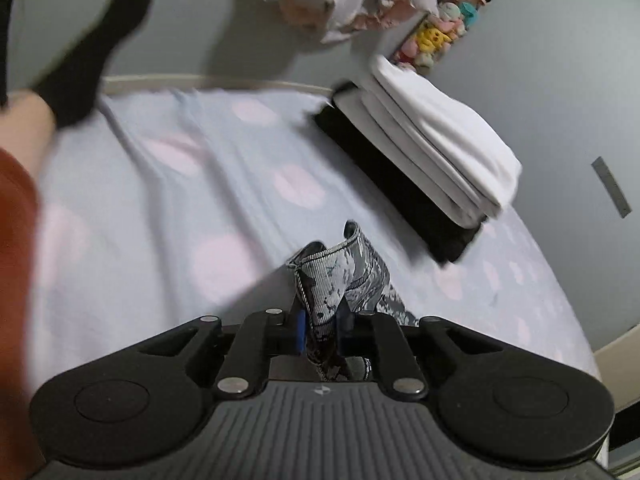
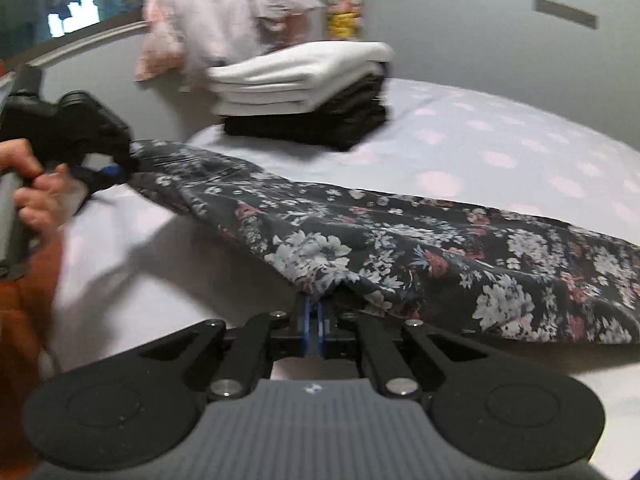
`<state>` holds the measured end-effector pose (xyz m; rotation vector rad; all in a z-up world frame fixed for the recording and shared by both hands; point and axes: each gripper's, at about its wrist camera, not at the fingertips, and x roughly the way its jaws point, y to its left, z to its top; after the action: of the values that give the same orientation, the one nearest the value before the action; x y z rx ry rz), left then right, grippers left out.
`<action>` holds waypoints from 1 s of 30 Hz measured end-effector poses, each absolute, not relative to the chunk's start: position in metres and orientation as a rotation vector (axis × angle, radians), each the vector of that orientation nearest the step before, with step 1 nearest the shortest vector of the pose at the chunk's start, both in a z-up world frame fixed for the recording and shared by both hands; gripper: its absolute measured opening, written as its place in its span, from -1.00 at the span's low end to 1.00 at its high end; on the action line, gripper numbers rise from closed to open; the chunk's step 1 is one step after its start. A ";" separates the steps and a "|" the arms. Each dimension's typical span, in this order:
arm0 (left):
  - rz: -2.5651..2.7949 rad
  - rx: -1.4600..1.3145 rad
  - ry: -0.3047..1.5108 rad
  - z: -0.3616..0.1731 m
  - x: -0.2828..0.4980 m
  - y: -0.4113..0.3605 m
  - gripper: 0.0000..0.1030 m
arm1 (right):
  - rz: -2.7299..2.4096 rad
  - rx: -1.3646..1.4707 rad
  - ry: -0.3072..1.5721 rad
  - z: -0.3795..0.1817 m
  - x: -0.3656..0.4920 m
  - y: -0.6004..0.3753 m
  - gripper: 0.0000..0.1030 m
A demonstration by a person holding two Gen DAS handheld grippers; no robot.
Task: Fold clothes
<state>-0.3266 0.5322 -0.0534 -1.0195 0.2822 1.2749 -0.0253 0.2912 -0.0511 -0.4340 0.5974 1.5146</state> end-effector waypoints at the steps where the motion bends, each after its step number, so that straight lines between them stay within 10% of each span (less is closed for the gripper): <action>1: 1.304 -1.000 0.304 -0.052 -0.336 0.532 -0.70 | 1.540 -0.432 0.616 -0.050 -0.035 0.290 -0.92; 13: 1.378 -0.982 0.681 -0.099 -0.352 0.555 -0.53 | 1.611 -0.495 0.740 -0.061 -0.071 0.284 -0.91; 18: 1.378 -0.824 0.739 -0.079 -0.351 0.554 0.27 | 1.536 -0.522 0.694 -0.053 -0.017 0.254 -0.87; 30: 1.017 -0.315 0.876 -0.053 -0.256 0.585 0.38 | 1.064 -0.423 0.722 -0.043 0.203 0.186 -0.73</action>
<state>-0.2565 0.5851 -0.0532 -0.3153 0.8764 1.0174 0.2032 0.1862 -0.0432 -0.4231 0.7216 1.0637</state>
